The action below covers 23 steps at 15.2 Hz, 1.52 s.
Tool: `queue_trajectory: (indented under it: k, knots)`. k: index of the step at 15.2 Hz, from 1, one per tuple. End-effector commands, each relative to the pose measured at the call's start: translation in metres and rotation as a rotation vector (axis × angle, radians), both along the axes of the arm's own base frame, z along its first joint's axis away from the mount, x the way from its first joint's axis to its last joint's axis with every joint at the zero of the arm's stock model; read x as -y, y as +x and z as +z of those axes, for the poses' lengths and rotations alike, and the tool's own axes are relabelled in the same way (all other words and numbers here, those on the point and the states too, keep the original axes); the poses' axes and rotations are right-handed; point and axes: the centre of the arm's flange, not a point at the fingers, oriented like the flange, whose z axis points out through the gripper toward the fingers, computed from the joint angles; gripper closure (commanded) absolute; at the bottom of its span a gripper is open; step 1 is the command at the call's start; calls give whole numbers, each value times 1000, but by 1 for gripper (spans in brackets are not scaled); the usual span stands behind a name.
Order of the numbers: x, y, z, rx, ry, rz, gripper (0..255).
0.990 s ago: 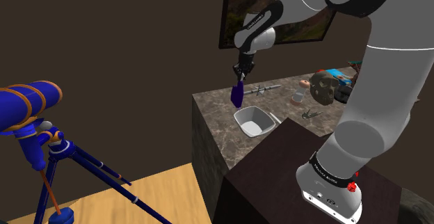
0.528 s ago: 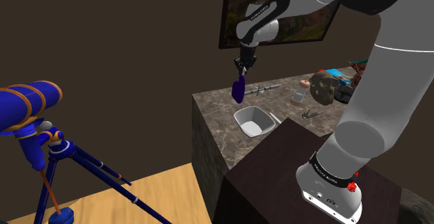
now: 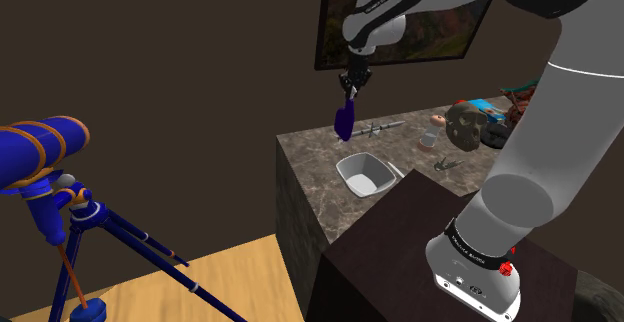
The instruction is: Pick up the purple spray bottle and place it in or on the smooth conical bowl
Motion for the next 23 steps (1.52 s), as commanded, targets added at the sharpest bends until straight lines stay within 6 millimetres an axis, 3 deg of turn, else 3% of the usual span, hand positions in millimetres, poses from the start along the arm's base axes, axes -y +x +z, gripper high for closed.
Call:
queue_trajectory:
  k: [1, 8, 23]
  knots:
    - [-1, 0, 12, 0, 0, 0, 255]
    - [-1, 0, 47, 0, 0, 0, 255]
    - [-56, -169, 135, 0, 0, 0, 255]
